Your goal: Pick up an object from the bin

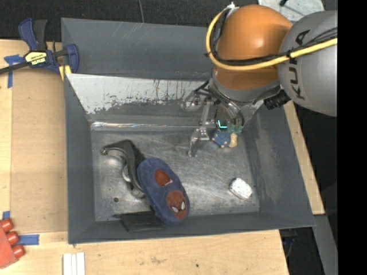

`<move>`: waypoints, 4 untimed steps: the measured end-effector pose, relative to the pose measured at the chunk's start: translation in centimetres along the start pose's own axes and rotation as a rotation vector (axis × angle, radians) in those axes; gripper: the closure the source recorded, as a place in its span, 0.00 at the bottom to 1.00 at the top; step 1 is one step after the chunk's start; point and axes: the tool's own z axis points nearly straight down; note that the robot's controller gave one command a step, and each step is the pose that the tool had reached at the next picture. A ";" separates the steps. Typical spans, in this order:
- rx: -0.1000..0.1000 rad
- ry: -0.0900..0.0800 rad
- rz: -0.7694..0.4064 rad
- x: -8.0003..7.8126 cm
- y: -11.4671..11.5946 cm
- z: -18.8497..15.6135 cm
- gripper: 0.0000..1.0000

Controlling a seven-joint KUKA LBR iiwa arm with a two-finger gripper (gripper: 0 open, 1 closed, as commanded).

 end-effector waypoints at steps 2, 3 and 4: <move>0.002 0.003 -0.052 0.5 10.2 9.6 0.00; -0.005 -0.020 0.390 5.2 9.0 9.6 0.00; -0.008 -0.029 0.289 4.8 9.6 10.6 0.00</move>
Offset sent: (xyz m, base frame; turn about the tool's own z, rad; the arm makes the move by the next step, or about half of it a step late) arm -0.0330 0.0845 -0.0794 -0.1827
